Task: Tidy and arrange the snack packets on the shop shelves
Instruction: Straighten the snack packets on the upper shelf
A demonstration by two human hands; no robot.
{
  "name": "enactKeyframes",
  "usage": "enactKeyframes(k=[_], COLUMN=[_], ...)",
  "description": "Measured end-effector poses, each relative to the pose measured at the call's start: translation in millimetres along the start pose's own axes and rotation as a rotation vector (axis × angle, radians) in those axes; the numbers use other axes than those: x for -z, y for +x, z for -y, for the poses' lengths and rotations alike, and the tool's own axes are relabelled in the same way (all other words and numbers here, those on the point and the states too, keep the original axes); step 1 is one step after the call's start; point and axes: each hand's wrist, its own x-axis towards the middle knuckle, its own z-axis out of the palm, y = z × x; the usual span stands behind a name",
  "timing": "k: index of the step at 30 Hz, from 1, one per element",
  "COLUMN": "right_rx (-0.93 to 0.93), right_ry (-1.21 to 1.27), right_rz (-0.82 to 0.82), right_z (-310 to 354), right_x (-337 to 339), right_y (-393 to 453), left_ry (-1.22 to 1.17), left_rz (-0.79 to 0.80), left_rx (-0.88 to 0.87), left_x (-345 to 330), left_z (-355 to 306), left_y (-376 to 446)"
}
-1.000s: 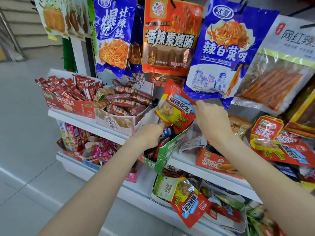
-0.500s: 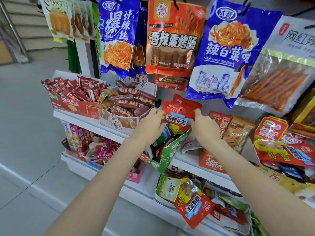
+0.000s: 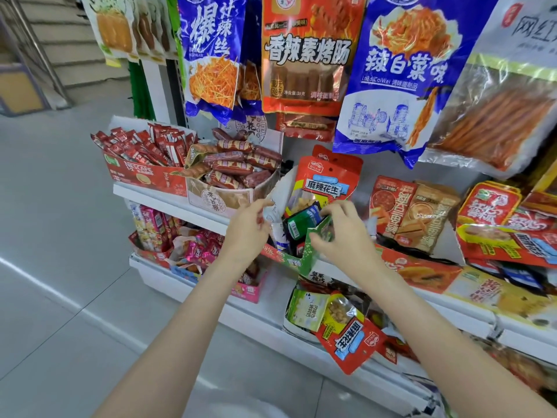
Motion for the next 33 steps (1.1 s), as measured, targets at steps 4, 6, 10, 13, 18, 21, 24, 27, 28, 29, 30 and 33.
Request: enactKeyframes(k=[4,6,10,13,18,21,24,27,28,29,30,33], right_rx=[0.03,0.075,-0.014,-0.204,-0.284,-0.179,-0.164,-0.126,-0.136,-0.146,-0.162,-0.145], right_ry=[-0.05,-0.021,-0.11,-0.207,-0.191,-0.257,-0.274,-0.18,-0.132,-0.096,-0.079,-0.101], right_rz=[0.082,0.13,-0.019,0.154,0.543,0.481,0.253,0.253,0.314,0.378,0.435,0.435], right_z=[-19.8,-30.3,-66.6,-101.5,-125.7,-127.7,-132.9,-141.1,-142.2,-143.2,-145.4,-150.7], right_x=[15.8,27.5,60.3,87.3,119.7,123.6,120.1,125.4,128.8,131.3,132.3,131.8], right_y=[1.9,-4.4,-16.6,-18.7,-16.3,-11.4,-14.7,-20.7,-22.7,-24.7,-26.3,-34.5], left_ry=[0.02,0.11,0.106,0.062,0.018,-0.05,-0.048,0.025,0.053,0.075,0.096,0.154], left_rz=[0.057,-0.049,-0.314,-0.276,-0.065,0.034,0.076,0.14,0.16,0.175,0.186,0.212], left_rx=[0.062,0.05,-0.231,-0.394,-0.476,-0.415,-0.335,-0.284,-0.272,-0.256,-0.242,-0.217], left_x=[-14.5,-19.9,-33.5,-56.3,-90.3,-108.4,-124.8,-136.3,-138.4,-139.7,-140.7,-144.9], left_z=[-11.6,-18.1,-34.0,-45.1,-63.5,-74.1,-83.3,-93.1,-95.8,-98.1,-100.1,-106.9], left_y=[11.2,9.3,-15.9,-36.8,-39.8,-33.1,-21.0,-5.3,-0.6,3.3,6.8,12.6])
